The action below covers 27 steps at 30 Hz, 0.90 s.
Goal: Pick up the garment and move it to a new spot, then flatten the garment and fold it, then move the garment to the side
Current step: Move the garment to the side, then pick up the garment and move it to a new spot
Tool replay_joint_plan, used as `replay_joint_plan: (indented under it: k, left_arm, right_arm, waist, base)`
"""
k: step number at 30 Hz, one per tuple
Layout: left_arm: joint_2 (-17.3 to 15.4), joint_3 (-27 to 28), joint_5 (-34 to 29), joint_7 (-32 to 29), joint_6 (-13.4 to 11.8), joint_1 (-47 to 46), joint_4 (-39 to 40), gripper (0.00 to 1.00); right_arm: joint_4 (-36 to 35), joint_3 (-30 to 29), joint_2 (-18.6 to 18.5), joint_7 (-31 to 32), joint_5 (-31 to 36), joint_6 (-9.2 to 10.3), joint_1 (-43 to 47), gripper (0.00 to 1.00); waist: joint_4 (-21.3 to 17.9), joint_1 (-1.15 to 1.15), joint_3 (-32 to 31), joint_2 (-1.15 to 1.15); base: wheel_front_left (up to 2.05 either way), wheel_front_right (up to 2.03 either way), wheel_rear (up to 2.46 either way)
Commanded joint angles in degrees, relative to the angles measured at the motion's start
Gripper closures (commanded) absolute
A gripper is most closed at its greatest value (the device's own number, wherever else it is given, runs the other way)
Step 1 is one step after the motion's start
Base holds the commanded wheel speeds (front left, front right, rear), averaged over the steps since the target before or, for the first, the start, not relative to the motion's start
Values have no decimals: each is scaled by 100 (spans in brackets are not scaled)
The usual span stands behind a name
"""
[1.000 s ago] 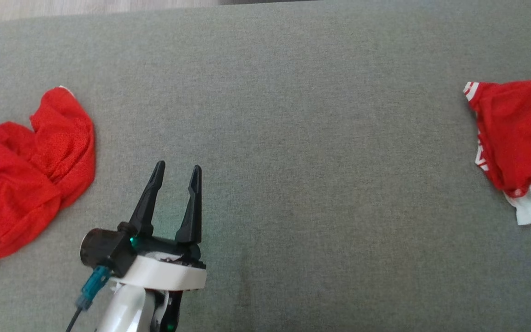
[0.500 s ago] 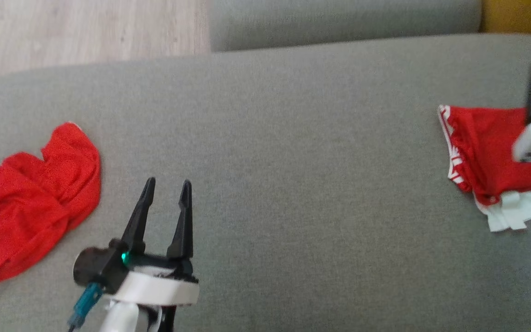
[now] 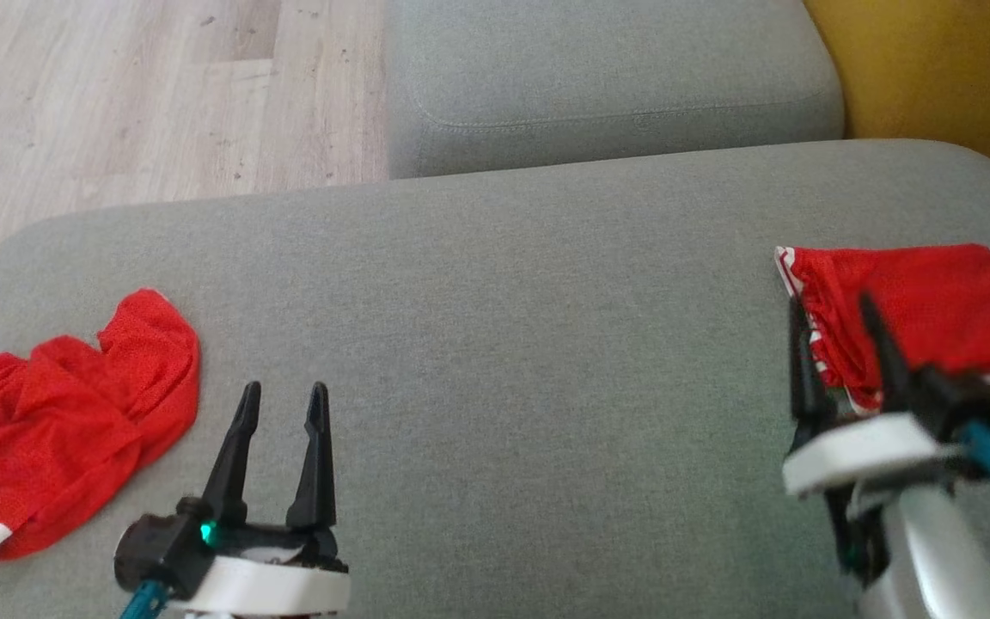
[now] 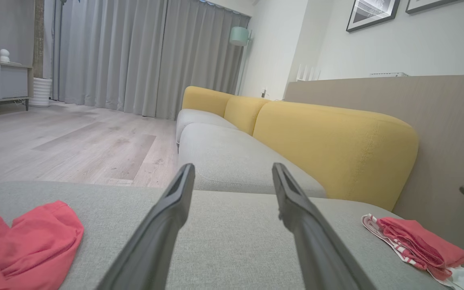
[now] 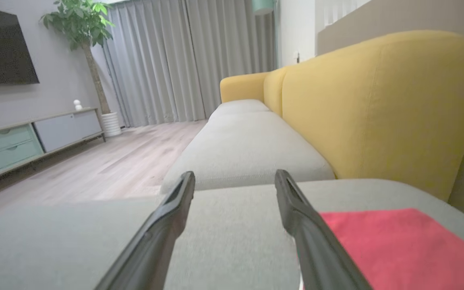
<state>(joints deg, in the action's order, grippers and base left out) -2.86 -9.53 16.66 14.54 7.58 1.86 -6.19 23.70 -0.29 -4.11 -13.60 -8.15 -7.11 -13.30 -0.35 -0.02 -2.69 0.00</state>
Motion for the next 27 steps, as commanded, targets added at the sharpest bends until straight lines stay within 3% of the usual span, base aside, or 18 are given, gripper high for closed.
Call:
replay_joint_plan:
  k: [1,10,27]
  left_arm:
    - [-2,156,50,46,-11,-91,200,0]
    - [-2,44,65,46,-23,6,56,0]
    - [-2,90,71,46,-152,-11,-51,0]
  right_arm:
    - [-348,250,57,-33,15,-37,110,0]
    - [-744,450,121,-135,-33,-37,1025,0]
    - [-1234,247,123,-140,52,-37,1352,0]
  waist:
    - [27,2,-3,0]
    - [170,2,12,0]
    - [72,2,22,0]
  base:
    - [0,0,0]
    - [0,0,0]
    - [0,0,0]
